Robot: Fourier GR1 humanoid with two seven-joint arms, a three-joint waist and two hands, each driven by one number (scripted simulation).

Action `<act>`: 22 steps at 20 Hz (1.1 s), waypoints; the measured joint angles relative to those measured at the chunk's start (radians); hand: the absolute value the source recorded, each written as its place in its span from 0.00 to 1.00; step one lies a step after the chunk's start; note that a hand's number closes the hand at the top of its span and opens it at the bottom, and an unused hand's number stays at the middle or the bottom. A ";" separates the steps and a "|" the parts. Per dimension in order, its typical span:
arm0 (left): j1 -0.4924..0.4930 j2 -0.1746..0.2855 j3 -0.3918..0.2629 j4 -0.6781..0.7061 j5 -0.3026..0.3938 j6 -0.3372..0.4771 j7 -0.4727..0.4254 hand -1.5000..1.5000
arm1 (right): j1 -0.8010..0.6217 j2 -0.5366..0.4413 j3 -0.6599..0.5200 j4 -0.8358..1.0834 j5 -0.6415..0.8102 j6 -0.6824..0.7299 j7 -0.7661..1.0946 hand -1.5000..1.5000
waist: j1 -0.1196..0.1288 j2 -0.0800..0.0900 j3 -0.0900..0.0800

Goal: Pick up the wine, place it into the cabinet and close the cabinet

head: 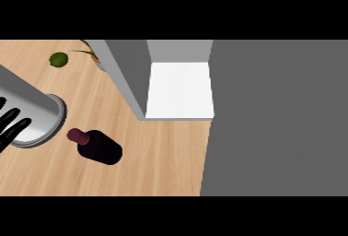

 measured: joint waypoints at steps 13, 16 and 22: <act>-0.090 -0.093 -0.068 0.261 -0.188 -0.139 -0.026 0.00 | -0.037 -0.003 -0.043 -0.001 -0.009 0.019 0.044 0.00 | -0.002 0.001 0.000; -0.100 -0.131 -0.078 0.329 -0.258 -0.188 -0.072 0.00 | -0.054 0.004 -0.049 0.002 -0.009 0.017 0.048 0.00 | -0.001 0.001 0.000; -0.144 -0.167 -0.041 0.471 -0.385 -0.246 -0.187 0.00 | -0.044 0.008 -0.035 -0.006 -0.011 0.014 0.073 0.00 | -0.004 0.000 0.000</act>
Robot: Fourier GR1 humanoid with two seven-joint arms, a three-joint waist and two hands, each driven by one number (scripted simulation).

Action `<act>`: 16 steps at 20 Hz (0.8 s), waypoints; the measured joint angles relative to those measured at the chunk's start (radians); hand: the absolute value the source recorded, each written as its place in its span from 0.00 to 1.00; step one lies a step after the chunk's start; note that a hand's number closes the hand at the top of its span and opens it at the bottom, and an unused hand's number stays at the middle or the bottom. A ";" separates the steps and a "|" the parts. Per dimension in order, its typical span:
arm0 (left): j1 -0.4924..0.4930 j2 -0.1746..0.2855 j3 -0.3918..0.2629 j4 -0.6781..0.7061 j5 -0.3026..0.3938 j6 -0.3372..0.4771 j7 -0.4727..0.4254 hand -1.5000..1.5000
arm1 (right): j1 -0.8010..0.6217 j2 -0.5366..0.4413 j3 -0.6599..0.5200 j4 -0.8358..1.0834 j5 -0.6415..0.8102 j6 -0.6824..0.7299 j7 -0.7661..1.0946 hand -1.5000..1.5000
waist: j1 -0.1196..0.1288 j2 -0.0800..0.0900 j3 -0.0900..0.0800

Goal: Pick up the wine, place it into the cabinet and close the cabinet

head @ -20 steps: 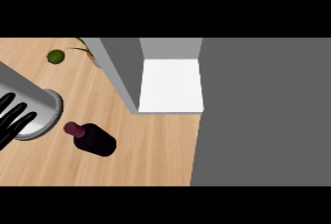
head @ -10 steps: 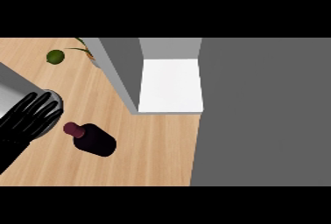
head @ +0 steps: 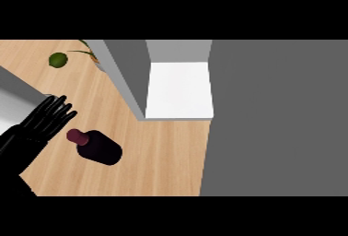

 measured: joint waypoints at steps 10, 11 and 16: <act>-0.054 -0.032 0.023 0.219 -0.185 -0.085 -0.178 0.00 | -0.051 -0.007 -0.014 -0.001 0.002 -0.013 0.047 0.00 | 0.001 0.000 0.000; -0.051 -0.039 0.018 0.224 -0.199 -0.089 -0.192 0.00 | -0.045 -0.002 -0.007 -0.001 0.002 -0.013 0.042 0.00 | 0.001 0.000 0.000; -0.087 -0.052 0.011 0.340 -0.300 -0.124 -0.295 0.00 | -0.054 0.001 -0.014 0.001 0.004 -0.014 0.032 0.00 | -0.001 0.000 0.000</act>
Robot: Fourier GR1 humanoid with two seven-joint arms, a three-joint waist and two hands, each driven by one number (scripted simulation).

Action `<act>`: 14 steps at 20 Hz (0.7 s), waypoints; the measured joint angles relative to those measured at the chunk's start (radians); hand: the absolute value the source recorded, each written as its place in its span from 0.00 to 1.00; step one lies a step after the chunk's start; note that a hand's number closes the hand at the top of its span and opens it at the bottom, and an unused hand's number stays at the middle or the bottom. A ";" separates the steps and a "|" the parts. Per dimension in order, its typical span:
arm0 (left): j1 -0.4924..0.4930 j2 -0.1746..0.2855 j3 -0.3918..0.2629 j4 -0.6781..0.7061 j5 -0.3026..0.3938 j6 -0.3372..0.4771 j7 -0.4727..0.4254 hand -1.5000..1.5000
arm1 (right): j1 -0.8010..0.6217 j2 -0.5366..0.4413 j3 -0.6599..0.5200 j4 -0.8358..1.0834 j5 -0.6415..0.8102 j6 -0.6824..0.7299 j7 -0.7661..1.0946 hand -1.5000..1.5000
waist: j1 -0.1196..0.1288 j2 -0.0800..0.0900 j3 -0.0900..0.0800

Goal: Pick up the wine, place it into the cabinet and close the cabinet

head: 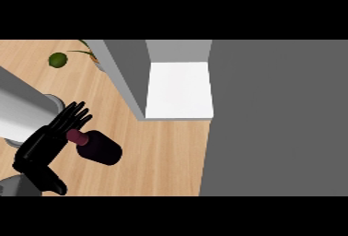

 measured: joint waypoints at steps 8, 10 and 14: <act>-0.038 0.003 -0.005 0.122 -0.073 -0.033 -0.092 0.00 | 0.042 -0.002 -0.019 -0.001 -0.004 0.030 -0.031 0.00 | 0.001 0.000 0.000; -0.060 -0.003 -0.007 0.159 -0.096 -0.027 -0.117 0.00 | 0.036 0.004 -0.010 -0.001 -0.004 0.026 -0.025 0.00 | 0.001 0.000 0.000; -0.048 -0.019 -0.030 0.188 -0.168 -0.003 -0.184 0.00 | 0.040 0.005 -0.008 0.000 -0.004 0.033 -0.025 0.00 | 0.002 0.000 0.000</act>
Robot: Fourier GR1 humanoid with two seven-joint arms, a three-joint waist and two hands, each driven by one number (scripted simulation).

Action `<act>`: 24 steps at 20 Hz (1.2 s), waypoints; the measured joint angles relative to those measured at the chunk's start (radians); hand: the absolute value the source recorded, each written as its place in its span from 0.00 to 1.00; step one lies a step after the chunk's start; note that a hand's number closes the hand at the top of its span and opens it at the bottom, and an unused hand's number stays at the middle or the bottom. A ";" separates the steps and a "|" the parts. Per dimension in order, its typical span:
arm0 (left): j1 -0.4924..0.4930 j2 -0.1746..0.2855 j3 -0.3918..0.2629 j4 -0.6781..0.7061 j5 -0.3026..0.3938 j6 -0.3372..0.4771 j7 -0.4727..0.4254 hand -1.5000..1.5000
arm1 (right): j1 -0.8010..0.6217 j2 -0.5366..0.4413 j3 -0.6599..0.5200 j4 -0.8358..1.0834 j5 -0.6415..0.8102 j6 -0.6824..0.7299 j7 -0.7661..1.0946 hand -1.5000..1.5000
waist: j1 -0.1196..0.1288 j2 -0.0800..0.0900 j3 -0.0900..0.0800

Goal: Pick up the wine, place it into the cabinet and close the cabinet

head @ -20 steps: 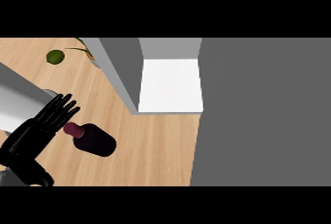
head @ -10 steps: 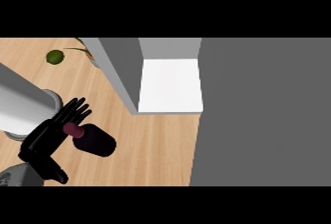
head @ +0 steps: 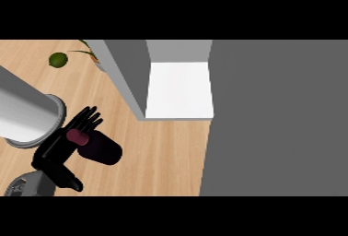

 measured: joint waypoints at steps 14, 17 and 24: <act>-0.078 0.016 -0.036 0.214 -0.111 0.064 -0.137 0.00 | -0.036 0.008 -0.018 0.005 0.000 0.000 0.018 0.00 | -0.002 0.001 0.000; -0.093 0.005 -0.052 0.247 -0.127 0.080 -0.155 0.00 | -0.048 0.013 -0.004 0.005 0.002 -0.007 0.029 0.00 | -0.001 0.001 0.000; -0.111 -0.004 -0.078 0.321 -0.148 0.105 -0.215 0.00 | -0.018 0.015 0.016 0.001 0.006 0.001 0.020 0.00 | -0.004 0.000 0.000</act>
